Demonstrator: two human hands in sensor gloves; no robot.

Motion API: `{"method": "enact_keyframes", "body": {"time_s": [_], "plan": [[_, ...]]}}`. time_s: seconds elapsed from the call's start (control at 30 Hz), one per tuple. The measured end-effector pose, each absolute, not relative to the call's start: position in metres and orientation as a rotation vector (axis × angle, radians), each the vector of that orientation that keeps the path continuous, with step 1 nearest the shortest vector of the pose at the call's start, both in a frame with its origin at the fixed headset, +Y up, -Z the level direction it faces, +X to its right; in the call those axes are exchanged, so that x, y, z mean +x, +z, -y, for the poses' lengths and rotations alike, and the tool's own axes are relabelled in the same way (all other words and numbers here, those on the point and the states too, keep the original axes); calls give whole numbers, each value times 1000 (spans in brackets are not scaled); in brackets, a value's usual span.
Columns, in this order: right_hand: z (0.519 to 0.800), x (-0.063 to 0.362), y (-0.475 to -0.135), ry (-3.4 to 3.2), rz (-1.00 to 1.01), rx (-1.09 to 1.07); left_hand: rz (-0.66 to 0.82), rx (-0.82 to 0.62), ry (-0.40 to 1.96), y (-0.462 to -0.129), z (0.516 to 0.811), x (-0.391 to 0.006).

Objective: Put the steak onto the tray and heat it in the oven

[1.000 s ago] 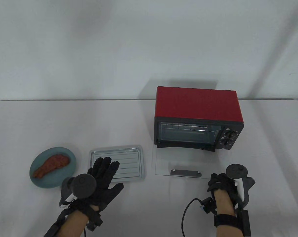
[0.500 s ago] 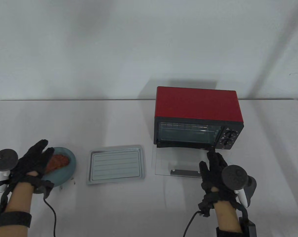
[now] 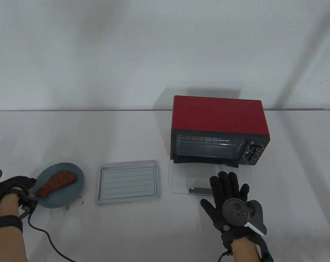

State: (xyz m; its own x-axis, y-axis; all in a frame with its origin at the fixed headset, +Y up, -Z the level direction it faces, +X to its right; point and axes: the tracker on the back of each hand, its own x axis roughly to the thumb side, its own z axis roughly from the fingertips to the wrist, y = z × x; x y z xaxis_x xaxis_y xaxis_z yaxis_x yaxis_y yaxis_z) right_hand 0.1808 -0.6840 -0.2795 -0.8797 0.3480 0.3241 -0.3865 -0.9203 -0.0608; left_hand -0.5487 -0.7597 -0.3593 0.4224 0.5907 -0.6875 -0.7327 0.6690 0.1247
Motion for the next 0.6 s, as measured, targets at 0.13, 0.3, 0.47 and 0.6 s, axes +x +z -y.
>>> {"method": "enact_keyframes", "body": {"time_s": [0.13,0.3,0.47,0.6], "plan": [[689,183,-281,2694,126,399,-762,-254,743,-369,764,-543],[691,185,-281,2669,121,377,-797,-306,811,-370,770,-542],[691,187,-282,2635,118,365,-787,-263,1157,-355,773,-551],[690,189,-282,2603,127,361,-736,-97,1239,-343,769,-549]]}}
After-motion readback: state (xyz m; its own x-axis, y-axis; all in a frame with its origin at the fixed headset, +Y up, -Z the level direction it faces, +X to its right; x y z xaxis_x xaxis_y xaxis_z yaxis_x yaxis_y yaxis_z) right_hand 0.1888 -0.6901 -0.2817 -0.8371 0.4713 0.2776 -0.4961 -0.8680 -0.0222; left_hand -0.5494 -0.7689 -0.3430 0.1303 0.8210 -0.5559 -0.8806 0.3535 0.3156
